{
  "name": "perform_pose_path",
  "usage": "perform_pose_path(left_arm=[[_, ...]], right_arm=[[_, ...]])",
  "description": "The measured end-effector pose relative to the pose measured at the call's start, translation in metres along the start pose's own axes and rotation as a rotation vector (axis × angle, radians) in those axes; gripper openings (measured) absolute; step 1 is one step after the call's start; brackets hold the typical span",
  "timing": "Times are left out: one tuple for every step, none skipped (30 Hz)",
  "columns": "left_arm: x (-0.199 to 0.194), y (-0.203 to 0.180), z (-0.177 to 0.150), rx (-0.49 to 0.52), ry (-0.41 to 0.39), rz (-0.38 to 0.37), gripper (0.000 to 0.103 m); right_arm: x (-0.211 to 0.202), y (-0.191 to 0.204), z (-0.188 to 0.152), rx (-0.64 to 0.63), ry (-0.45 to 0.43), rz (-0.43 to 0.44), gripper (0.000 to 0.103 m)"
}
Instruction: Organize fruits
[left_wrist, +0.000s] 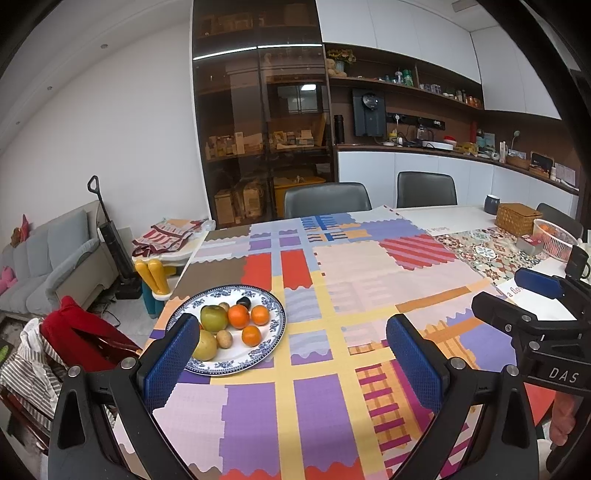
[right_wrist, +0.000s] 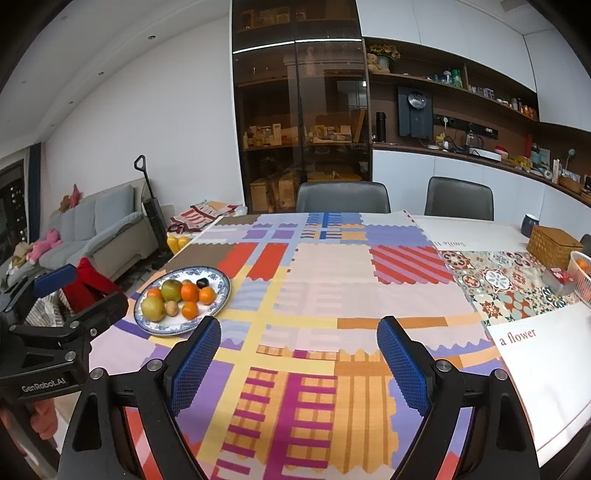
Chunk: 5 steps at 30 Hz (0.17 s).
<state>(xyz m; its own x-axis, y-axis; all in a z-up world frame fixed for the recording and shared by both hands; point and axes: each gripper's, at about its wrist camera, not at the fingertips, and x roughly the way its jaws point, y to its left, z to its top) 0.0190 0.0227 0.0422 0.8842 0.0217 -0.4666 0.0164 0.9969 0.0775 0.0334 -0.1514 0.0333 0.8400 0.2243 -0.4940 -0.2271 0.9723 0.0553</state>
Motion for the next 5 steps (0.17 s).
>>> perform_pose_path(left_arm=[[0.0005,-0.0006,-0.0002,-0.001,0.001,-0.001,0.103],[0.0016,-0.0005,-0.0006,-0.001,0.002,-0.002,0.103],[0.0026,-0.001,-0.0016,-0.002,0.005,0.0,0.103],[0.0034,-0.0011,-0.0024,-0.003,0.008,0.0,0.103],[0.0041,-0.0013,-0.0033,-0.003,0.011,-0.001,0.103]], right_arm=[[-0.0001,-0.0004,-0.0009,0.002,0.0,0.001,0.087],[0.0005,-0.0004,-0.0016,0.0,0.003,0.0,0.087],[0.0009,0.0001,-0.0023,0.0,0.004,-0.002,0.087],[0.0012,-0.0011,-0.0029,0.001,0.004,-0.003,0.087],[0.0019,-0.0015,-0.0033,0.001,0.006,-0.004,0.087]])
